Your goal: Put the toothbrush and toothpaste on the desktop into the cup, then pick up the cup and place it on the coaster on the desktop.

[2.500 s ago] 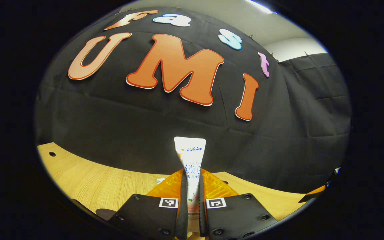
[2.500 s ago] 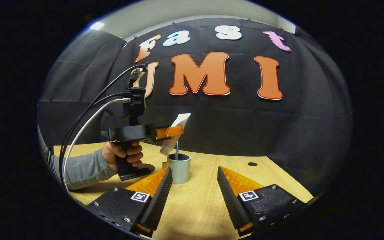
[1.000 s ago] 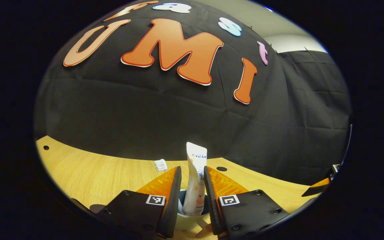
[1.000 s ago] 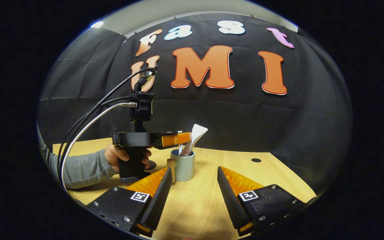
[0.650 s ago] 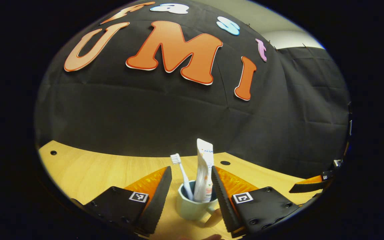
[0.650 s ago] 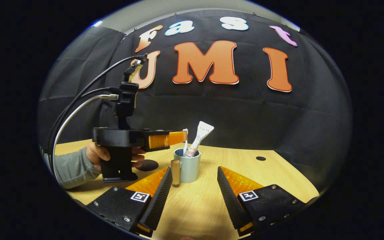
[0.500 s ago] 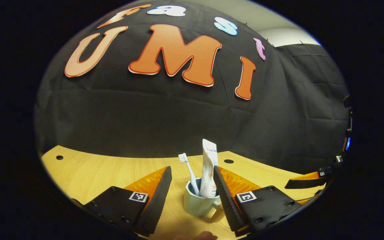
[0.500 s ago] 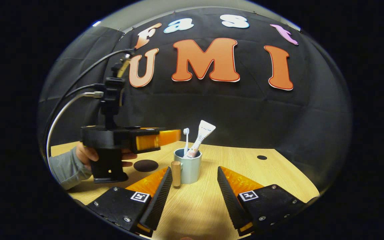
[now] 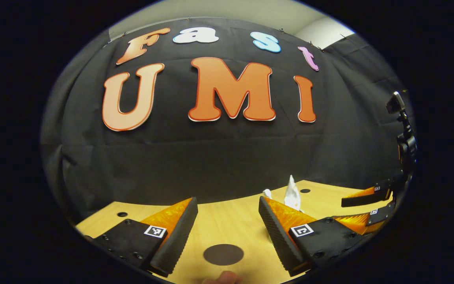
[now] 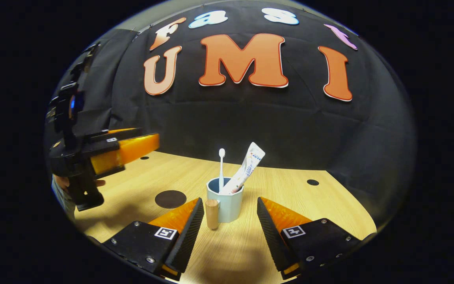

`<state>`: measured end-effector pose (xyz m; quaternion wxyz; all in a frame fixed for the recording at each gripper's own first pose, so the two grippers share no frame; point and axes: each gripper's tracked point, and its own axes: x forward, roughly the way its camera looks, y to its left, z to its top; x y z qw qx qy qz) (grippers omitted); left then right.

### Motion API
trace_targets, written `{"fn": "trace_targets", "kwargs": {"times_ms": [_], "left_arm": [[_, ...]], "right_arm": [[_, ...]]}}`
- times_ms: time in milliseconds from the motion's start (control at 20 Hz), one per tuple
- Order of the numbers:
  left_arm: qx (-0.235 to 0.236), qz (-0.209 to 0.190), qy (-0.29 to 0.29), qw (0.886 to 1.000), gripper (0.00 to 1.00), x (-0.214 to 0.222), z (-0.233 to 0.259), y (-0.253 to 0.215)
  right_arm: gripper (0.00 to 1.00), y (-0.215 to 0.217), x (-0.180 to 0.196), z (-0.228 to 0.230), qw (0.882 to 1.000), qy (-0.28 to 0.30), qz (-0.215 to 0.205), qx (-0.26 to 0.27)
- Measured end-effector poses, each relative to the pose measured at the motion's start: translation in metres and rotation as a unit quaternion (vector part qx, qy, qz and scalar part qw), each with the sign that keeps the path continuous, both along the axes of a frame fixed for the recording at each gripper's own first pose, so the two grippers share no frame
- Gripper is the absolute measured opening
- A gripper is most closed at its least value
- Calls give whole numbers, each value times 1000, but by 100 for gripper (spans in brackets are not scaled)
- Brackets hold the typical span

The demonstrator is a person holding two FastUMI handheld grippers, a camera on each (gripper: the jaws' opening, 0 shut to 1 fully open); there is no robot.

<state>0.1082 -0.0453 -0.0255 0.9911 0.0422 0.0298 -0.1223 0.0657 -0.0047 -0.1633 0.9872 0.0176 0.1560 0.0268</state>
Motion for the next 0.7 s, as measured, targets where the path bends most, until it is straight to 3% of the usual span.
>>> {"fn": "trace_targets", "kwargs": {"times_ms": [300,700], "left_arm": [[19,33,-1,999,100,-24,7,43],[16,55,29,998,100,-49,-11,80]], "right_arm": [[82,16,16,-12,997,70,0,26],[82,22,35,-44,981,187,-22,44]]}}
